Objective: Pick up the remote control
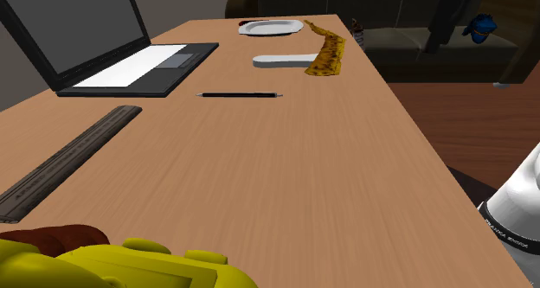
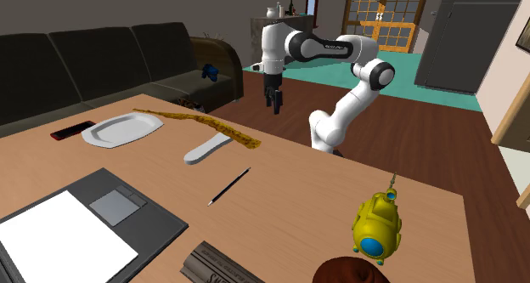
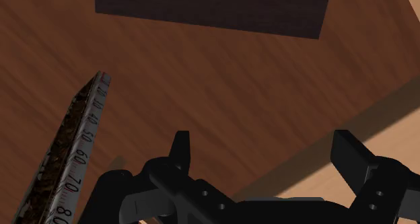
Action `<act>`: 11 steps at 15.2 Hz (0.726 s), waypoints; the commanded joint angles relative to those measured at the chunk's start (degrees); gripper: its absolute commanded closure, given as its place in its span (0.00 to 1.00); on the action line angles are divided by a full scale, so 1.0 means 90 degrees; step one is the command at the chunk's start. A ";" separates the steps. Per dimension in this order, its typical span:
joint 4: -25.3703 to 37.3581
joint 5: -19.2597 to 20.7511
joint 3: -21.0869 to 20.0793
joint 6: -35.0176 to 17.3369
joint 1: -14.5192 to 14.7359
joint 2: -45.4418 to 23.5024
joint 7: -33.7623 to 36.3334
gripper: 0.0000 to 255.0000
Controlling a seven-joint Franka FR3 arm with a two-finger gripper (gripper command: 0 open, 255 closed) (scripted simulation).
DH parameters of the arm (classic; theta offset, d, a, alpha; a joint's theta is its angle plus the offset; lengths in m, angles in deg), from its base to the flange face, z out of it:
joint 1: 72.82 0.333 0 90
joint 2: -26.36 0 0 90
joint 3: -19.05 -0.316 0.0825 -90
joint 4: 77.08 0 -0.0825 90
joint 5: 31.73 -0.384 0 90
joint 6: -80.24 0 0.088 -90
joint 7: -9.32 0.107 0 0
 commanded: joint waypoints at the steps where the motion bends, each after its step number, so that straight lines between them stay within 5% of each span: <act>1: 0.0000 0.0000 0.0000 0.0000 0.0000 0.0000 0.0000 0.00; 11: 0.1654 0.0141 -0.0243 -0.0807 0.0451 -0.2472 -0.0969 0.00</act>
